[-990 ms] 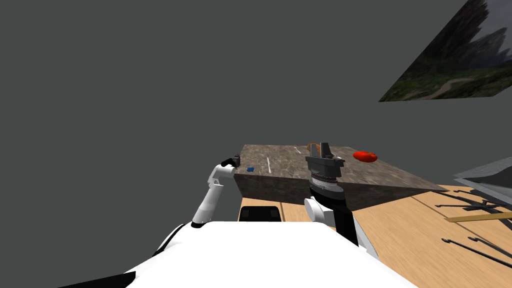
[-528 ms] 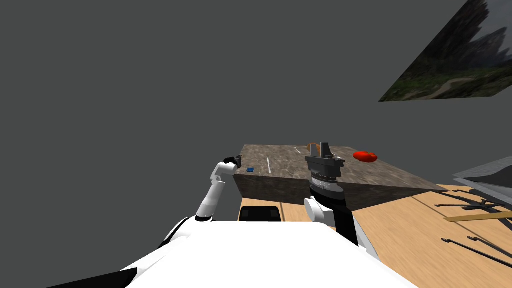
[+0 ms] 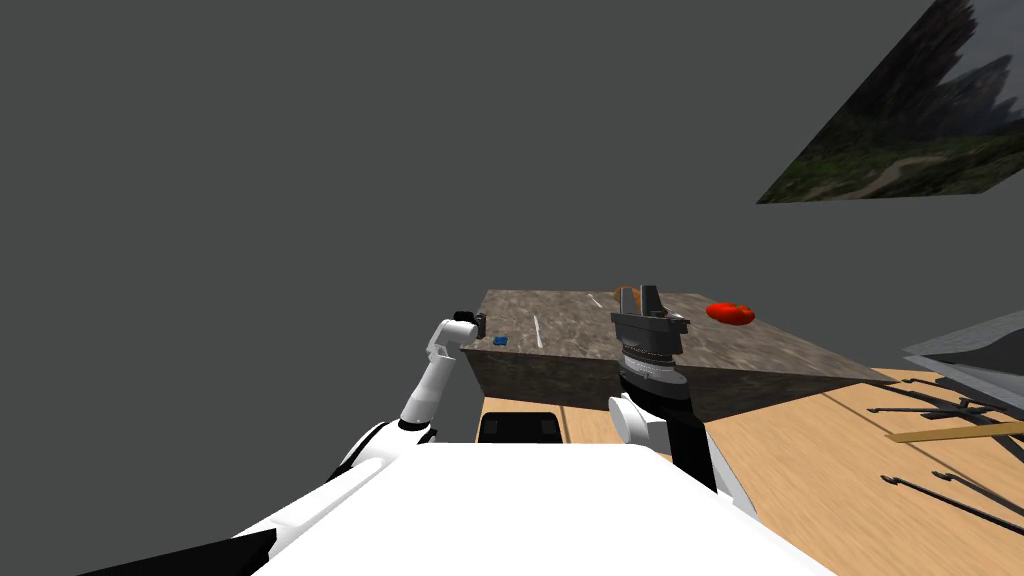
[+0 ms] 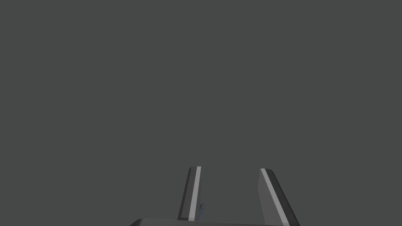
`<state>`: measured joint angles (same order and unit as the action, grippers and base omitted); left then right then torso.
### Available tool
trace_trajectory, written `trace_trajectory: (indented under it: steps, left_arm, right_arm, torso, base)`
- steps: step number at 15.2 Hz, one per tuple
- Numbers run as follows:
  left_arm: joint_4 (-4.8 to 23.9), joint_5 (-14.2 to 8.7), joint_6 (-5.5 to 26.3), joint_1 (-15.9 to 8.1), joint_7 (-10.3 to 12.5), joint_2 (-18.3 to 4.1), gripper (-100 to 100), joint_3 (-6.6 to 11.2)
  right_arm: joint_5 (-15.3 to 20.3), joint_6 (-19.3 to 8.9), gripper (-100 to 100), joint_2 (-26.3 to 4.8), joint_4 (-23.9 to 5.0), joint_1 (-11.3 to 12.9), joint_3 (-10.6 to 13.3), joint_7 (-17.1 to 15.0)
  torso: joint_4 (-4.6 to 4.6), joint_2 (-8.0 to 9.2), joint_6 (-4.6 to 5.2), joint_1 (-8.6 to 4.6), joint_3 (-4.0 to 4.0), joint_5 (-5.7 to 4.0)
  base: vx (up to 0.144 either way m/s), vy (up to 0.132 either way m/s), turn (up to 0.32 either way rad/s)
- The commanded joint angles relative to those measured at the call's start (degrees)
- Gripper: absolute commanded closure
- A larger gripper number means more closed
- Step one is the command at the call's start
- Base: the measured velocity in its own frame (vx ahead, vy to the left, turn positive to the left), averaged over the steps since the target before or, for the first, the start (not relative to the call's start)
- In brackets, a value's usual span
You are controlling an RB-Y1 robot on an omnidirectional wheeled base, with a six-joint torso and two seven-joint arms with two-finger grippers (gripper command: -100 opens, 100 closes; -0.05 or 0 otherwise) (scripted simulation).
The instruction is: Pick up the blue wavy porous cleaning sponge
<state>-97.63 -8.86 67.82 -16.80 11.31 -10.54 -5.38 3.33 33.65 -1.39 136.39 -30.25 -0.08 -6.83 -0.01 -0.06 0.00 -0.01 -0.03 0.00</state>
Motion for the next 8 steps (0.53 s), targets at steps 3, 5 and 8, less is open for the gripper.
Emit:
trace_trajectory:
  steps: [3,5,8]
  left_arm:
    - [0.83,-0.3,4.13,-1.13,0.63,0.25,-100,-0.24]
    - [2.07,-0.78,7.28,-2.8,1.4,0.61,-100,-0.55]
    - [3.28,-1.23,11.0,-4.39,2.14,1.0,-100,-0.85]
  right_arm:
    - [0.0,0.0,0,0.0,0.0,0.0,0.0,0.0]
    - [0.0,0.0,0,0.0,0.0,0.0,0.0,0.0]
    - [0.0,0.0,0,0.0,0.0,0.0,0.0,0.0]
  torso:
    - [-0.01,-0.01,-0.01,0.0,-0.01,0.0]
    - [0.0,0.0,0.0,0.0,0.0,0.0]
    - [-0.01,-0.02,0.0,-0.01,-0.01,0.0]
  base:
    - [0.012,0.0,-0.008]
    - [0.014,0.001,-0.013]
    - [0.018,-0.002,-0.012]
